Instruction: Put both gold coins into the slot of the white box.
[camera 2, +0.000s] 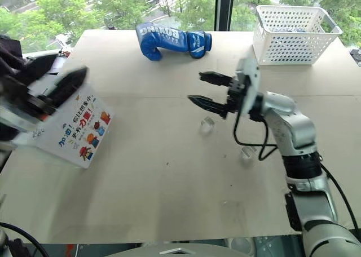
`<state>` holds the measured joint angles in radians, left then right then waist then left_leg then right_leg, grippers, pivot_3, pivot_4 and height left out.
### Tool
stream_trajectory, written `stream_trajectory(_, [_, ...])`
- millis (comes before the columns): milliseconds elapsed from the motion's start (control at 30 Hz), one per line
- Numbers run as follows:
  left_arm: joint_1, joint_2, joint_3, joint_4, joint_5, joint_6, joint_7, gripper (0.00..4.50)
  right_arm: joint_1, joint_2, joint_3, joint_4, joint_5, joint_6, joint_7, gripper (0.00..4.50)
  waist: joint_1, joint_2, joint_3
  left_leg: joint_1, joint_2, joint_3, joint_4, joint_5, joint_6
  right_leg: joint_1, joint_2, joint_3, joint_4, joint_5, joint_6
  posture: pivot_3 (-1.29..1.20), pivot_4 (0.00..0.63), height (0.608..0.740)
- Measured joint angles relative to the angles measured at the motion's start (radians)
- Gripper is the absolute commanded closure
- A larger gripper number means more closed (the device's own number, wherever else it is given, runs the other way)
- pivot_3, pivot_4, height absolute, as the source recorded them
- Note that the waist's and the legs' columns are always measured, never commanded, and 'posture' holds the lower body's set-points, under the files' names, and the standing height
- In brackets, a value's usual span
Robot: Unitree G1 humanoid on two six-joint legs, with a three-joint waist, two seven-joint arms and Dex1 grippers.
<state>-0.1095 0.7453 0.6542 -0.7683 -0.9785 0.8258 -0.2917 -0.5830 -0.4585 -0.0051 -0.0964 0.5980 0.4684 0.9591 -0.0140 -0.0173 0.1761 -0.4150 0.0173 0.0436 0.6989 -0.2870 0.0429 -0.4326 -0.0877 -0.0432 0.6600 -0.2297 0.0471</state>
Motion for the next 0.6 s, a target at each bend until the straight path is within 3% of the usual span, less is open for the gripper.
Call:
stream_trajectory(133, [0.170, -0.058, -0.253, -0.043, 0.186, -0.049, 0.020, 0.85, 0.186, -0.105, -0.089, -0.003, -0.010, -0.019, 0.024, 0.40, 0.006, 0.000, 0.000, 0.000, 0.000, 0.002, 0.000, 0.000, 0.000, 0.000, 0.002, 0.001, -0.001, 0.000, 0.000, 0.00, 0.150, 0.704])
stream_trajectory(333, [0.358, -0.137, -0.499, -0.012, 0.429, -0.238, -0.029, 0.85, 0.457, -0.179, -0.150, 0.003, -0.092, -0.164, 0.054, 0.40, 0.008, 0.001, -0.001, 0.003, 0.000, 0.005, 0.002, -0.002, 0.005, 0.003, 0.007, 0.003, 0.000, 0.000, 0.000, 0.00, 0.150, 0.704])
stream_trajectory(400, [0.423, -0.161, -0.545, 0.031, 0.493, -0.292, -0.041, 0.82, 0.529, -0.188, -0.199, 0.021, -0.092, -0.191, 0.055, 0.20, 0.011, 0.001, -0.001, 0.002, 0.001, 0.004, 0.003, -0.003, 0.006, 0.002, 0.008, 0.003, 0.001, 0.000, 0.000, 0.00, 0.150, 0.704])
stream_trajectory(600, [0.542, -0.175, -0.546, 0.066, 0.571, -0.425, -0.117, 0.82, 0.680, -0.225, -0.249, -0.003, -0.094, -0.279, 0.122, 0.20, 0.015, 0.001, -0.001, 0.004, 0.004, 0.005, 0.005, -0.003, 0.006, 0.003, 0.010, 0.003, 0.001, -0.003, -0.004, 0.00, 0.150, 0.704])
